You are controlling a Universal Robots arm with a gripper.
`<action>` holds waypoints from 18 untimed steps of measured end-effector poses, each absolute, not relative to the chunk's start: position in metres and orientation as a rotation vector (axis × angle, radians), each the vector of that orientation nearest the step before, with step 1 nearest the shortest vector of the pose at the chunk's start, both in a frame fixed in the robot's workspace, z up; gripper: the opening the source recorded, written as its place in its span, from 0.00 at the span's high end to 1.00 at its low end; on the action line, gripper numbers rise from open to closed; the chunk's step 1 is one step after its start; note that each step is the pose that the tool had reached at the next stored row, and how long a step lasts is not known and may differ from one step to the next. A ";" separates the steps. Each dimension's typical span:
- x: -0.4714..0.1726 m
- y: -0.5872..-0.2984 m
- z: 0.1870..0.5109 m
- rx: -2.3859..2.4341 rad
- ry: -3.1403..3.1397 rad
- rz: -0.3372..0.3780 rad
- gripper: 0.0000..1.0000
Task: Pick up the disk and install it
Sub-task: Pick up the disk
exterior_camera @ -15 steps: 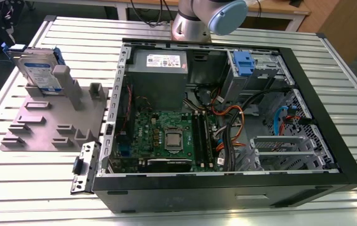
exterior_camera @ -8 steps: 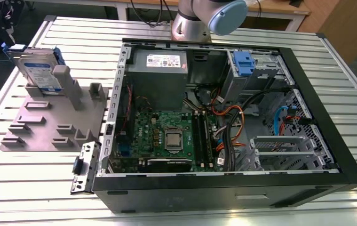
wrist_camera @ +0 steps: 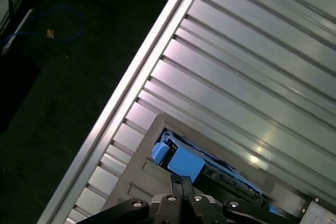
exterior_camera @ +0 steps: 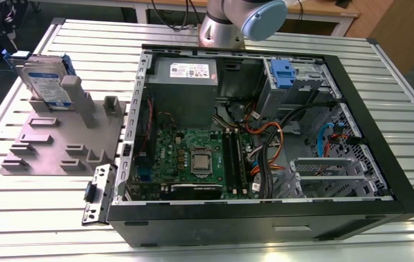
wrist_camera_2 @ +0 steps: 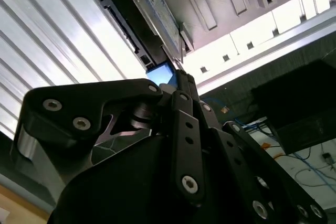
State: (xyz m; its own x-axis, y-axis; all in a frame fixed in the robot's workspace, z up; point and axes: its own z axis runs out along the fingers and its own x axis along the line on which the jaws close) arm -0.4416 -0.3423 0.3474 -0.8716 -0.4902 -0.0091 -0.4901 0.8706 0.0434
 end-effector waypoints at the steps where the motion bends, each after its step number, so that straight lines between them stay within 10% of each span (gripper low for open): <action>1: -0.442 -0.342 0.347 0.824 -3.028 -0.070 0.89; 18: -0.442 -0.342 0.347 1.230 -2.880 -0.068 0.89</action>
State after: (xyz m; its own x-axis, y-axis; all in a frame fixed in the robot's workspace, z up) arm -0.4415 -0.3424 0.3467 -0.6915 -0.7223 -0.0092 -0.7219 0.6906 0.0434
